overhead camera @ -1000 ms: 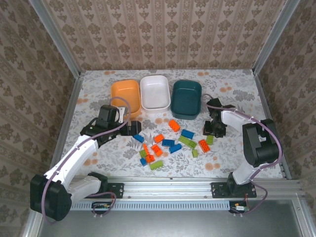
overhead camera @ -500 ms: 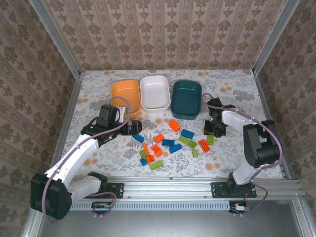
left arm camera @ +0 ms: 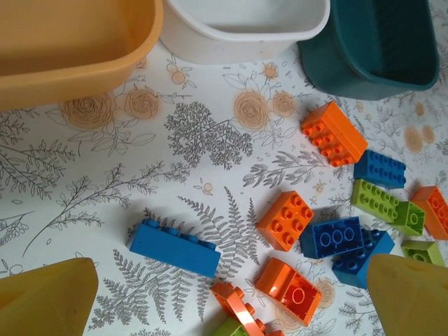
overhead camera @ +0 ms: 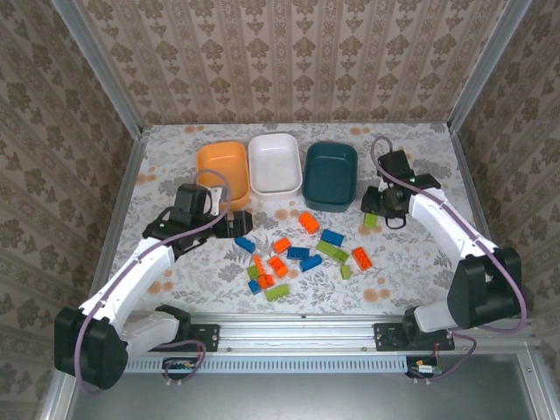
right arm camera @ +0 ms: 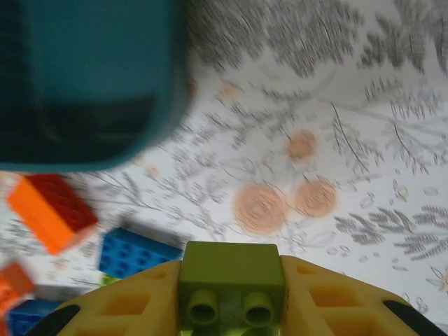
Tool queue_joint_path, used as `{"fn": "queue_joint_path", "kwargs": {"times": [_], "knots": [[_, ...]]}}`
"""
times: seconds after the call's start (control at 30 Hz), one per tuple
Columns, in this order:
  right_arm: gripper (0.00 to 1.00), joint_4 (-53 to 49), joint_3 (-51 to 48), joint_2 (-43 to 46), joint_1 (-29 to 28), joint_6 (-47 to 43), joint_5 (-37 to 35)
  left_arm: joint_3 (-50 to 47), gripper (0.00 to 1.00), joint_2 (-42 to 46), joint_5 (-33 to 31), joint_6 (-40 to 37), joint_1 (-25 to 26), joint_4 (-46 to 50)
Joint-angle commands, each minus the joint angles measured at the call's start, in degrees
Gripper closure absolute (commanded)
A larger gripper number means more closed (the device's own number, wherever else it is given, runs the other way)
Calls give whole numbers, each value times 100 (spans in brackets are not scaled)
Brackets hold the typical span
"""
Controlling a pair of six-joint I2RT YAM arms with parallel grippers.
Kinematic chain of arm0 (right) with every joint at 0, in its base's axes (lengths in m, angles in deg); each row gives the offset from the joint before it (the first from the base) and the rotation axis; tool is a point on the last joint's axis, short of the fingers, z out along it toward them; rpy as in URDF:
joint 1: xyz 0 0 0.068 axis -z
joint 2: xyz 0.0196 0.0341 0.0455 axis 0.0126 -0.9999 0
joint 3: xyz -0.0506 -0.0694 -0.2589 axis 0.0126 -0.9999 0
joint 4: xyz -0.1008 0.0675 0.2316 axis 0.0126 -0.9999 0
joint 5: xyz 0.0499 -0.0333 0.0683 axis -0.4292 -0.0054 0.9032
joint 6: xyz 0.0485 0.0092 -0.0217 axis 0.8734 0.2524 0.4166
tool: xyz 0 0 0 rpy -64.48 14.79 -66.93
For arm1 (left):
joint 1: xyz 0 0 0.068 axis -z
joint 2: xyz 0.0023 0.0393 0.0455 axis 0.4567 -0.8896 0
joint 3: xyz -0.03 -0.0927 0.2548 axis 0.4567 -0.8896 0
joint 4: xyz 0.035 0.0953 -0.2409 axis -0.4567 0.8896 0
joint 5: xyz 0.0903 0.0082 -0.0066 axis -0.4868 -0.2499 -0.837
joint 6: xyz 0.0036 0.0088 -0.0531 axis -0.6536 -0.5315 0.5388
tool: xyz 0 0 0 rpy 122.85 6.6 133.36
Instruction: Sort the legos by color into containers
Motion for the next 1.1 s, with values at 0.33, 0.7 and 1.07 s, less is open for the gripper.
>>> {"fn": "queue_joint_path", "kwargs": {"times": [0.33, 0.7, 1.07], "knots": [[64, -190, 2784, -2101, -774, 238, 386, 484, 0, -201, 1049, 50, -1010, 72], [65, -154, 4074, -4057, -875, 298, 466, 1409, 0, -520, 1591, -108, -1188, 1097], [62, -34, 4329, -4756, -877, 350, 542, 1419, 0, -1551, 1622, -504, -1209, 443]]}}
